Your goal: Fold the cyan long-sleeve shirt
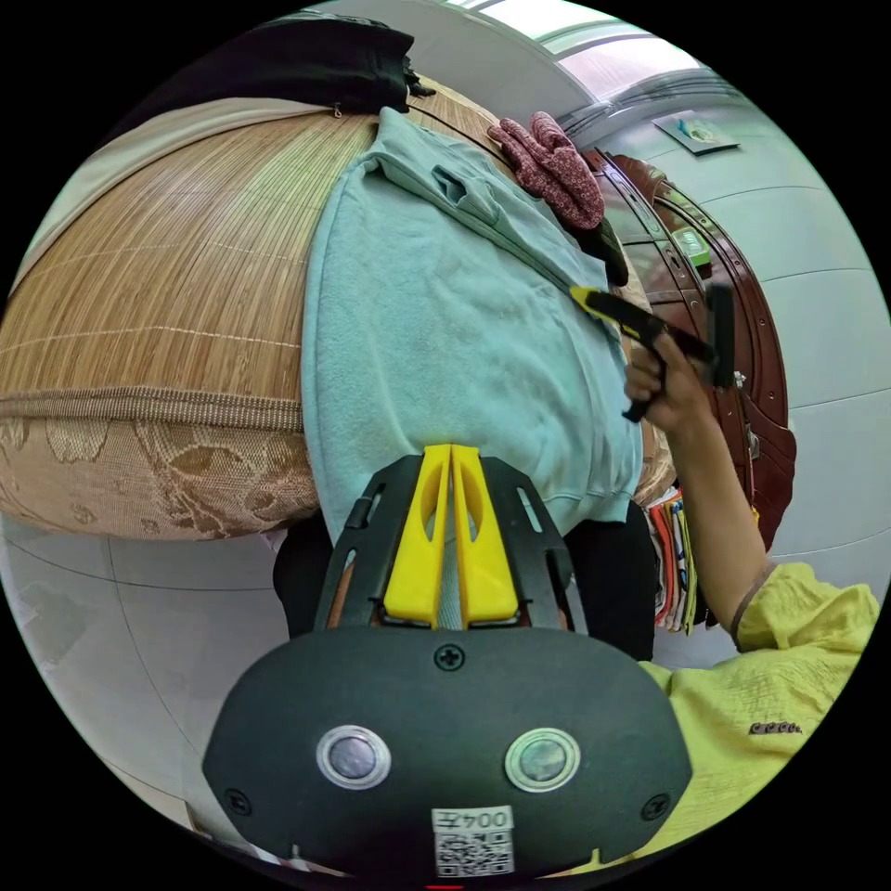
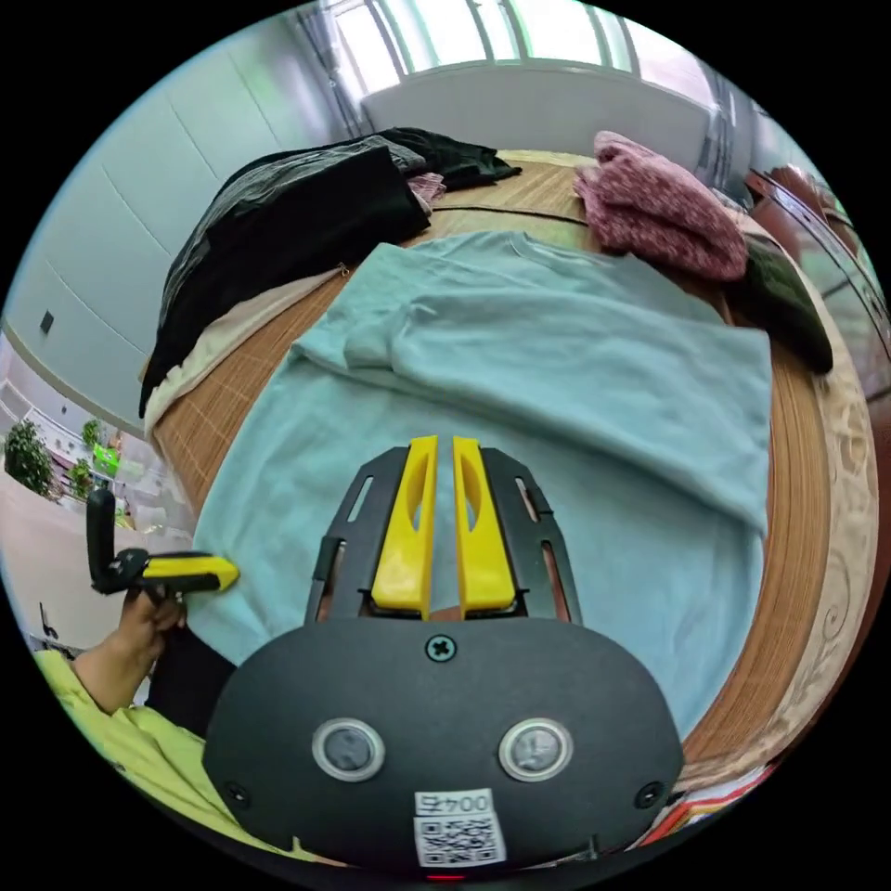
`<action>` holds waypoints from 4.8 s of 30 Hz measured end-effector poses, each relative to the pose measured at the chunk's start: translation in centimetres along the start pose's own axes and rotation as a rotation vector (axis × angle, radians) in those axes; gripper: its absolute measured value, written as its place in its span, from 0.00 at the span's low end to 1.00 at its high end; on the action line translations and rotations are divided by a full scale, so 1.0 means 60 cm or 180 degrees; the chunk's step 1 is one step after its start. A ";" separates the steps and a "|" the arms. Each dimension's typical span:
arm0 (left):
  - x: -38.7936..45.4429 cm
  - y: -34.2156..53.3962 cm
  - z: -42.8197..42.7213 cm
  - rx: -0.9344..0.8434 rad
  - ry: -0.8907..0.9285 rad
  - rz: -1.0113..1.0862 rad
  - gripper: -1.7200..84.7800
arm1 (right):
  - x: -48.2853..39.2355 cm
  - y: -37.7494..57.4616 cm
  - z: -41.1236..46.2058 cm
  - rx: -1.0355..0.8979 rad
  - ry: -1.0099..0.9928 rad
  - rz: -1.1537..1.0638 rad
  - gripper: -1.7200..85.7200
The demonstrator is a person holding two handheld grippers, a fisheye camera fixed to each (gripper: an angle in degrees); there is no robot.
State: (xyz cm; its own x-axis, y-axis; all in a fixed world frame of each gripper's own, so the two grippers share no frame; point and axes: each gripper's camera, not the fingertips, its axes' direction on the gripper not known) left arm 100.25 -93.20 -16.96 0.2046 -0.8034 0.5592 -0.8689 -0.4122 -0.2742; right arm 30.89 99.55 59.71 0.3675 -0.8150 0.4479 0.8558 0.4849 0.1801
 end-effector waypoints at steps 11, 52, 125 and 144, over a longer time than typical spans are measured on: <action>-0.075 0.036 -0.057 0.0338 0.0758 -0.0320 0.03 | 0.124 0.266 -0.155 0.0181 -0.0372 0.0779 0.05; -0.016 0.181 -0.111 0.0086 0.0303 0.0035 0.18 | 0.255 0.692 -0.214 -0.0493 -0.0895 0.1721 0.09; -0.057 0.047 -0.516 0.1359 0.2188 -0.0165 0.05 | 0.298 0.735 -0.750 0.2044 -0.2559 0.1897 0.06; -0.117 -0.360 -0.301 0.1191 0.1425 -0.0958 0.06 | 0.564 0.232 -0.413 0.1213 -0.1876 0.2592 0.07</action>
State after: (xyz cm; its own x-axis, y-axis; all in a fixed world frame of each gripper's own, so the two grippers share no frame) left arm 109.46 -70.90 -0.79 0.1369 -0.4064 0.9034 -0.5710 -0.7776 -0.2633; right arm 64.24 70.86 55.65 0.4554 0.0299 0.8898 0.2252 0.9631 -0.1476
